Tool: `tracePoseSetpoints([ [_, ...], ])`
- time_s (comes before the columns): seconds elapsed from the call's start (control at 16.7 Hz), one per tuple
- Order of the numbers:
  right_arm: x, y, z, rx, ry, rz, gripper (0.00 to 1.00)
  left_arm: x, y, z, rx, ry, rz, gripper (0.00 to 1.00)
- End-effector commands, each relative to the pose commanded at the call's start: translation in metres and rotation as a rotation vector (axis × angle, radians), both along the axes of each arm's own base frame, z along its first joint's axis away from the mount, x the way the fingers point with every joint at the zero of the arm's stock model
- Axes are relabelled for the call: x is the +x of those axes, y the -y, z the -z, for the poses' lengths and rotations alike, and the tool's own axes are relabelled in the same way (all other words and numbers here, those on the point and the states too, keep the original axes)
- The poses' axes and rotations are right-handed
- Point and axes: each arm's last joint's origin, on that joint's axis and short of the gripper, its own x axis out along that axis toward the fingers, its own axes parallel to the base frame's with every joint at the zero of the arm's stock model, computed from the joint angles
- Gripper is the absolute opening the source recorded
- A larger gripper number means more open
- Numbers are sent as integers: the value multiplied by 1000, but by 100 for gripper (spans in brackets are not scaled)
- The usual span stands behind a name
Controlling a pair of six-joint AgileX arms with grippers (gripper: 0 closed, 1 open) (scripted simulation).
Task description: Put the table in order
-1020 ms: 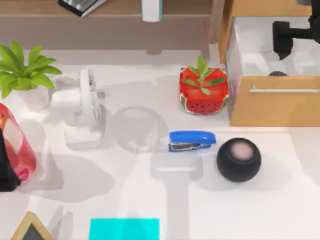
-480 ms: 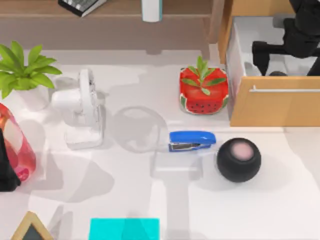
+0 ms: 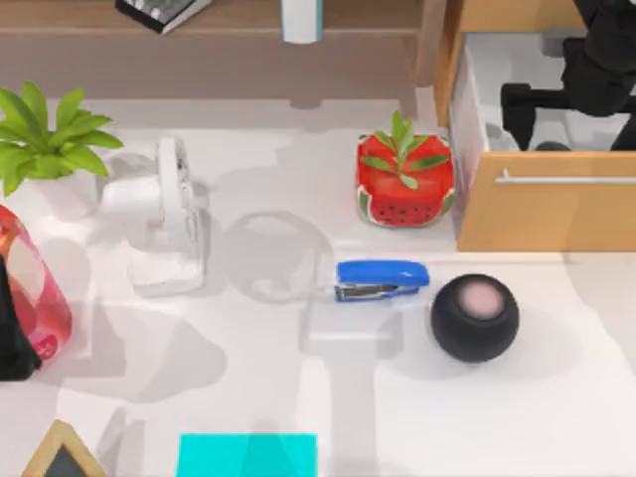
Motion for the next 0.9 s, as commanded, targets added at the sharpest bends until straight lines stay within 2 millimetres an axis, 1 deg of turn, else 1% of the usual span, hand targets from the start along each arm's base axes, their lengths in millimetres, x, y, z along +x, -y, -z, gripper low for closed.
tracePoseSetpoints([
  [0.42,-2,-1,7,-1,0,-2,100,0,0,0,0,0,0,100],
  [0.66,1,-2,17,-1,3,-2,100,0,0,0,0,0,0,100],
  [0.84,3,-2,29,0,0,-2,100,0,0,0,0,0,0,100],
  [0.9,3,-2,29,0,0,-2,100,0,0,0,0,0,0,100],
])
